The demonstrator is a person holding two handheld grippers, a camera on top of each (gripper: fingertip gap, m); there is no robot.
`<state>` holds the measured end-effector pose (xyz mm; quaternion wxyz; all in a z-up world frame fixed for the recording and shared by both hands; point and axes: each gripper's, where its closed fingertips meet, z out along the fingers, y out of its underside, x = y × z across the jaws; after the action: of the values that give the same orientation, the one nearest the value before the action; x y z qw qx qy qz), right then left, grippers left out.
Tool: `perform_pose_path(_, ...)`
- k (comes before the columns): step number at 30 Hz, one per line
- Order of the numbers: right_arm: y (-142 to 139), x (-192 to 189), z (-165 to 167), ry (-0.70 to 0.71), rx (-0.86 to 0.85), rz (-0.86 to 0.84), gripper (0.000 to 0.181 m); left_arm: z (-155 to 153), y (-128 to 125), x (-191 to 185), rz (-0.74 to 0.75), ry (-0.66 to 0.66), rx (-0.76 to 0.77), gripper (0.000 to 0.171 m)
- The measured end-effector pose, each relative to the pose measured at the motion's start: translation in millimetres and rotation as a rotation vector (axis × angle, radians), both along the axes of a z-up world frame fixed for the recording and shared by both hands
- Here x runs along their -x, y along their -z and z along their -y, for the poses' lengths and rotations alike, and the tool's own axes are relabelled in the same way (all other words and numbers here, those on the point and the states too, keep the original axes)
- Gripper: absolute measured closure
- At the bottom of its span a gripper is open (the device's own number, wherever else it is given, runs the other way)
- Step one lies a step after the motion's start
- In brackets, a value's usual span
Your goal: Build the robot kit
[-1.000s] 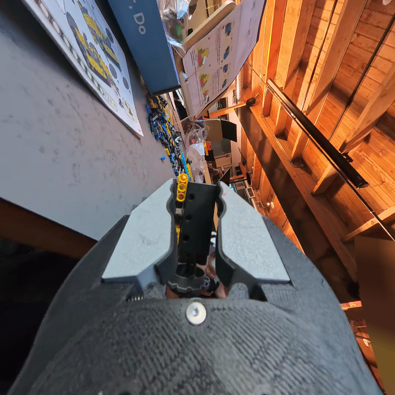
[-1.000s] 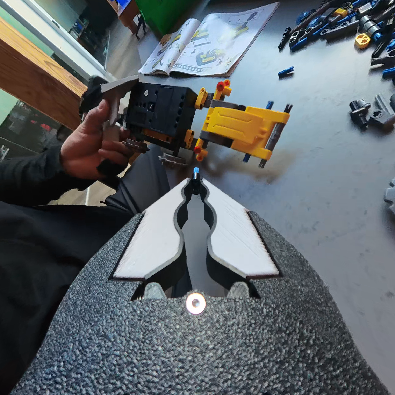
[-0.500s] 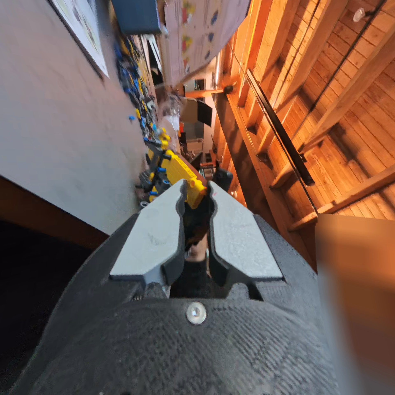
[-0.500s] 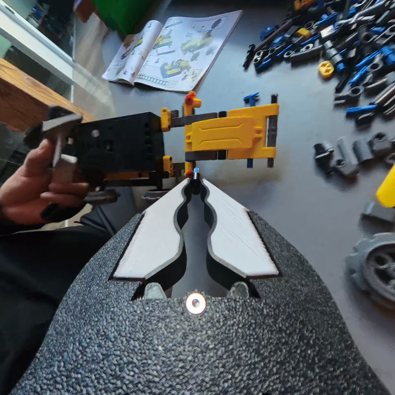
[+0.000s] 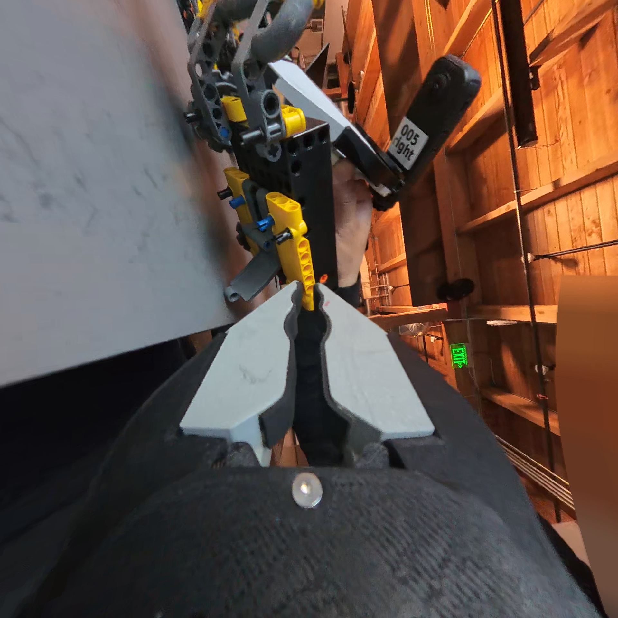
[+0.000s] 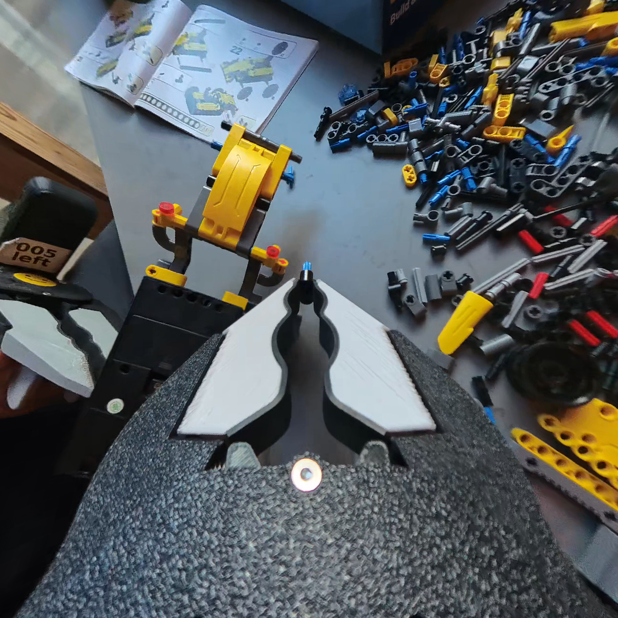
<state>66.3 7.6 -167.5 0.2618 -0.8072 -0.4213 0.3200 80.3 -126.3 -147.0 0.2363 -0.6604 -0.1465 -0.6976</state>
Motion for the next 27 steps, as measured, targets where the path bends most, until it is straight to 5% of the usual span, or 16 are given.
perform_pose_path(6, -25.7, -30.2, 0.1, 0.072, -0.153, 0.035, 0.174, 13.2, -14.5, -22.6, 0.073, 0.136, -0.066, 0.169)
perform_pose_path(11, -58.6, -45.8, 30.0, 0.053, -0.341, -0.003, 0.174, 35.9, -20.9, 1.0, -0.036, 0.266, -0.218, 0.164)
perform_pose_path(14, -68.5, -46.4, 53.3, 0.013, -0.475, 0.027, 0.174, 37.1, -19.3, 27.8, -0.307, 0.316, -0.436, 0.153)
perform_pose_path(20, -75.5, -34.7, 92.3, 0.001, -0.633, 0.101, 0.174, -22.9, -18.3, 96.0, -0.896, 0.23, -0.794, 0.14)
perform_pose_path(27, -76.2, -18.3, 145.0, -0.004, -0.615, -0.037, 0.174, -47.0, 27.0, 84.7, -1.085, 0.501, -0.839, 0.126)
